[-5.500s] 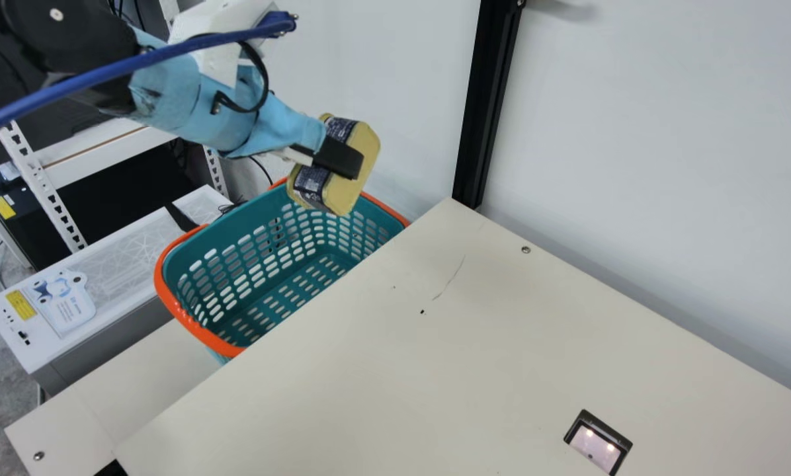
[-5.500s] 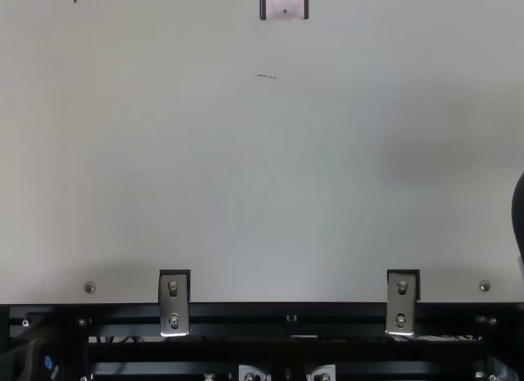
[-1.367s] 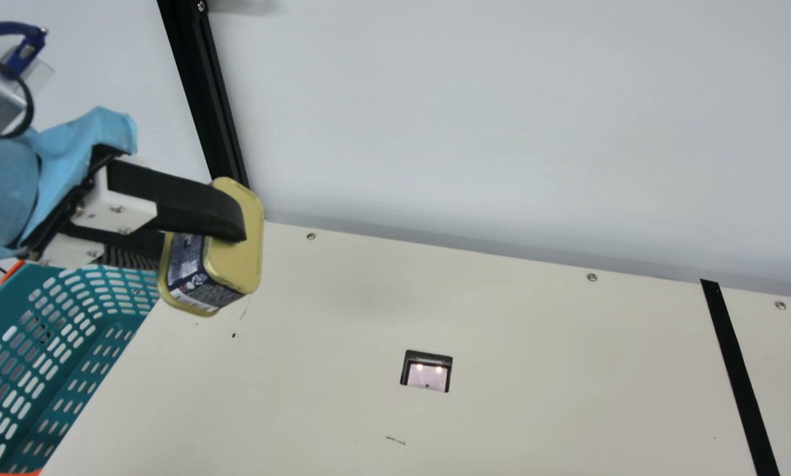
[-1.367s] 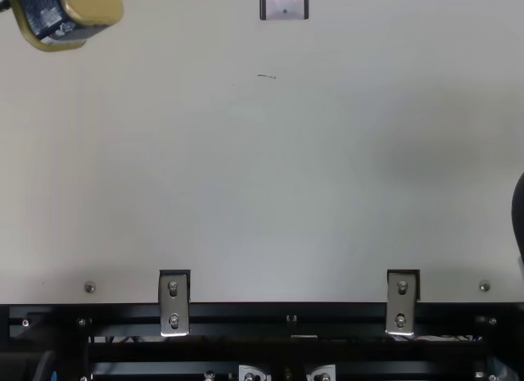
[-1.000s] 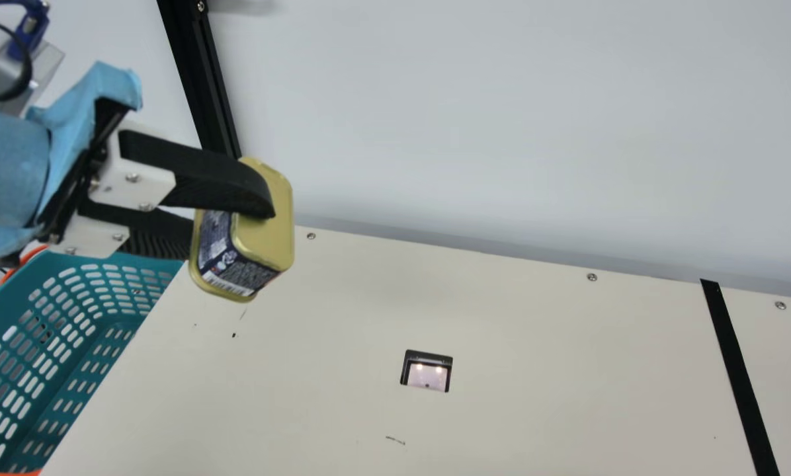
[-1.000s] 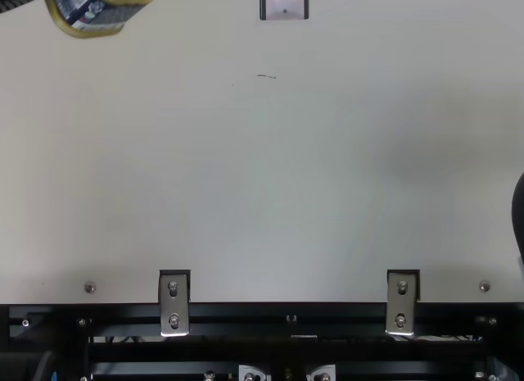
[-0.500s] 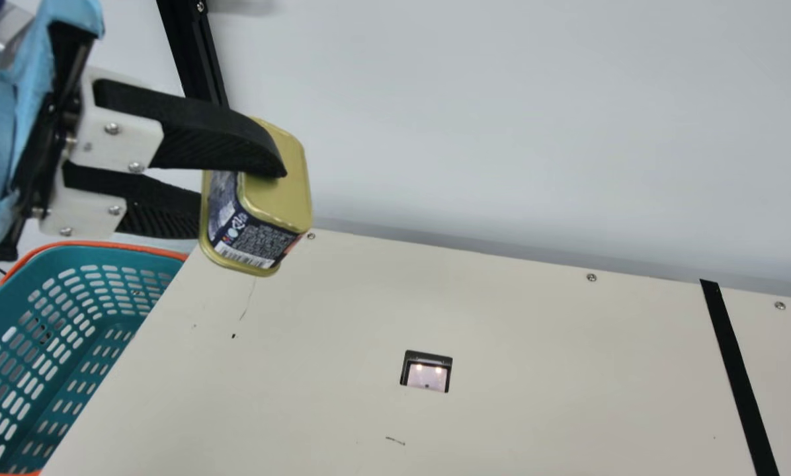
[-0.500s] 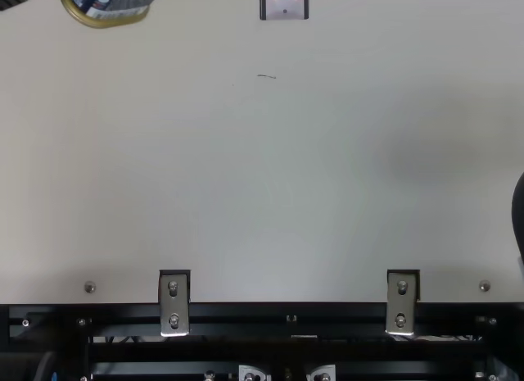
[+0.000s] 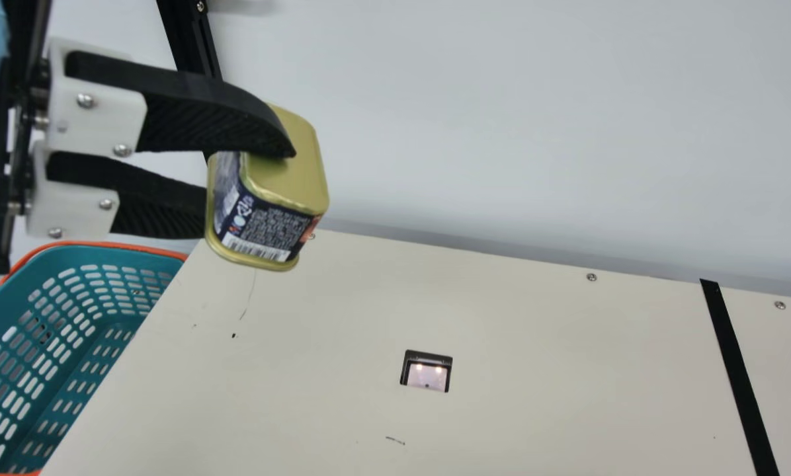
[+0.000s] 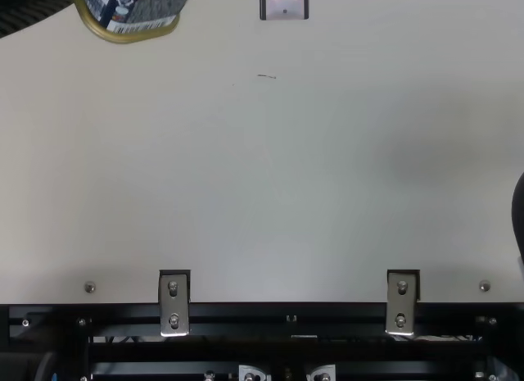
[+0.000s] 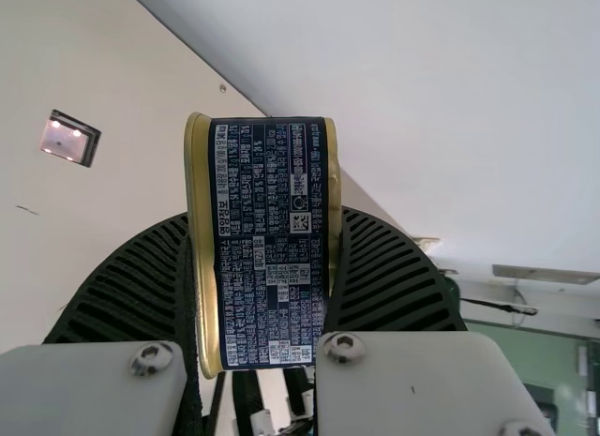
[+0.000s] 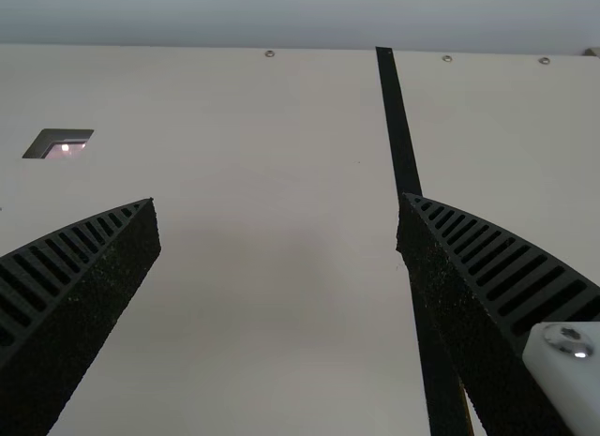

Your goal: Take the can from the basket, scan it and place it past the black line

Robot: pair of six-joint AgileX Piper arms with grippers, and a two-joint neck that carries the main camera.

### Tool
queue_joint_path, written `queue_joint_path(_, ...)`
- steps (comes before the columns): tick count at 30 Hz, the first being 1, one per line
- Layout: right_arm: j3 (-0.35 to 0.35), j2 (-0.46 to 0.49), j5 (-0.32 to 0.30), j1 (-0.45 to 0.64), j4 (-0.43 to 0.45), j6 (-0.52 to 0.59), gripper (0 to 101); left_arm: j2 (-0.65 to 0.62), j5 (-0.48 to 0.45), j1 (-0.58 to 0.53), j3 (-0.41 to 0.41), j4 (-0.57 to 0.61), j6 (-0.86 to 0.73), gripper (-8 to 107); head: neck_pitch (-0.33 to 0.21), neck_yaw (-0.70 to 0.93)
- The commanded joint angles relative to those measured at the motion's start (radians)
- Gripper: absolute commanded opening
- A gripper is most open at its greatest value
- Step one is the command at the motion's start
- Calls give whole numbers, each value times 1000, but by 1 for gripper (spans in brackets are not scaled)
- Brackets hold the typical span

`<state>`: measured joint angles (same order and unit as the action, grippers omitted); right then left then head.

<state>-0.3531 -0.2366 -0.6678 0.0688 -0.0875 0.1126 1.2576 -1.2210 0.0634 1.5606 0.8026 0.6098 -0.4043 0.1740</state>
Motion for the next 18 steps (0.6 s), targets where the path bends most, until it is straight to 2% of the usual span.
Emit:
queue_joint_path(1, 0, 0, 0, 0, 0, 0, 101, -2, 1, 4, 1, 8, 13, 10, -32, 0)
queue_joint_path(18, 0, 0, 0, 0, 0, 0, 101, -14, 1, 23, -22, 33, 48, 10, -32, 0)
